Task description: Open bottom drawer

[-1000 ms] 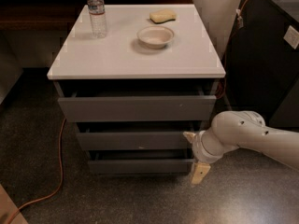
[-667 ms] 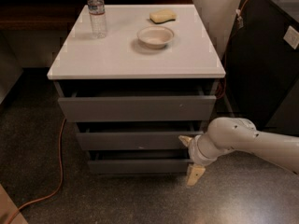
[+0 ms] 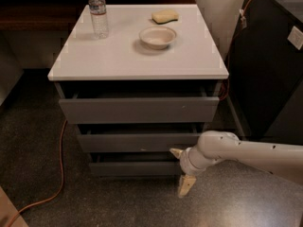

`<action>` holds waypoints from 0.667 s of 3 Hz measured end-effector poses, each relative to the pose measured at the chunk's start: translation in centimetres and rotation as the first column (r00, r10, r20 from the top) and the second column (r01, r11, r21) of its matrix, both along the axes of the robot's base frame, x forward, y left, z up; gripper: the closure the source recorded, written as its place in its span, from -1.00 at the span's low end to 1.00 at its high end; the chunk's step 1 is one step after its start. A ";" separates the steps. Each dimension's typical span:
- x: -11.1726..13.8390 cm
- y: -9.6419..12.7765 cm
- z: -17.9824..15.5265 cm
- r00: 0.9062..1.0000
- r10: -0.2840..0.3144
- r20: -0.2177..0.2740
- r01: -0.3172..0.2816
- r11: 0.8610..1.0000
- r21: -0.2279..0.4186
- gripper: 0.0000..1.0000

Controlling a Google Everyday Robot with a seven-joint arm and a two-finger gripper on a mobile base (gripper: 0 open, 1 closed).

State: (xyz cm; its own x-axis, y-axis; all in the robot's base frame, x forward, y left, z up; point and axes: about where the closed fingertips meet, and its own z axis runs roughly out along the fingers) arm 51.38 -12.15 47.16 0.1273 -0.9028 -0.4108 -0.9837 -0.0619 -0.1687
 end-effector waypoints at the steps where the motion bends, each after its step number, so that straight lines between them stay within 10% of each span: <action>1: 0.0 1.1 -3.6 1.000 0.014 -0.001 -0.014 1.000 0.004 -1.00; 2: 0.0 1.1 -3.6 1.000 0.014 -0.001 -0.014 1.000 0.004 -1.00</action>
Offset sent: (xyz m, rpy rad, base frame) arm -0.0006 0.0091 -0.0316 0.0014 0.0060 0.0153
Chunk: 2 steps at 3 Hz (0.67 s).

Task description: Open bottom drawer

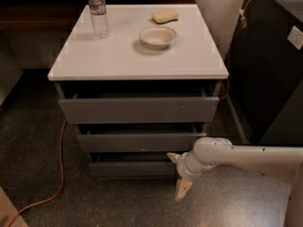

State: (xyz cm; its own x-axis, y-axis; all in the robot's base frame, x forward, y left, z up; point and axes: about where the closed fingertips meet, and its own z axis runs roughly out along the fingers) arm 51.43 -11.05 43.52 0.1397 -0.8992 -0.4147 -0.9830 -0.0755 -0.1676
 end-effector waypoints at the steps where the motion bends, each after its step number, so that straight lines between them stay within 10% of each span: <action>1: 0.8 0.1 -3.5 1.000 0.003 -0.019 -0.003 1.000 -0.010 -1.00; 2: 1.5 -0.1 -7.4 0.999 0.009 -0.046 -0.010 0.999 -0.033 -1.00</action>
Offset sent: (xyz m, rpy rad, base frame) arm 0.0264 -0.0047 -0.1188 -0.0628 0.0715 0.0141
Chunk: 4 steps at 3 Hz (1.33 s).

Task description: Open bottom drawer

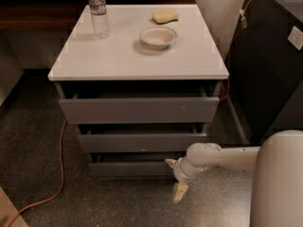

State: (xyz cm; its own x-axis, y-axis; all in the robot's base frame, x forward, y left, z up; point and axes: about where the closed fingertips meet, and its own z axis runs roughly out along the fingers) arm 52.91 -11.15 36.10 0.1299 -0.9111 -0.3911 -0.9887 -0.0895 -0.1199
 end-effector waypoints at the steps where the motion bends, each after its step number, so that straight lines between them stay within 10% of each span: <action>1: 1.5 -0.3 -3.9 1.000 0.012 0.013 -0.012 1.000 -0.017 -1.00; 4: 7.6 -0.7 -12.8 0.992 0.014 0.128 -0.017 1.000 0.023 -1.00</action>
Offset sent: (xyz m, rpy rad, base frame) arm 0.0587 -0.0113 -0.1093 0.0086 -0.1196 0.0273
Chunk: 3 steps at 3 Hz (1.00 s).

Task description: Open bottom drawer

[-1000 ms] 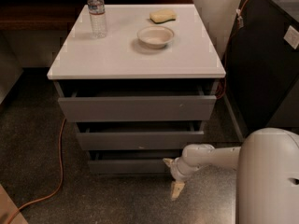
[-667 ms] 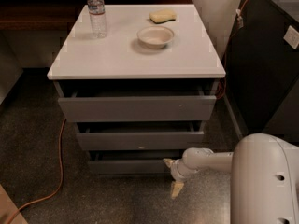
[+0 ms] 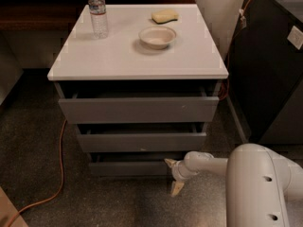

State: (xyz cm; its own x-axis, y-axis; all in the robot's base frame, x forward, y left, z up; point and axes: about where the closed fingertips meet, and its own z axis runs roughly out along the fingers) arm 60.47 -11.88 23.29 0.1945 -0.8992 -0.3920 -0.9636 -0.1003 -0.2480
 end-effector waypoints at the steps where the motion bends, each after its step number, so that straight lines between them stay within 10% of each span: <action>1: 3.0 0.2 -2.5 0.999 -0.030 0.044 0.030 0.999 0.020 -1.00; 3: 6.4 1.2 -4.5 0.990 -0.089 0.110 0.083 0.995 0.055 -1.00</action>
Offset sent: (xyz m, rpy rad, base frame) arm 0.0745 0.0053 -0.0468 0.0444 -0.1279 -0.0903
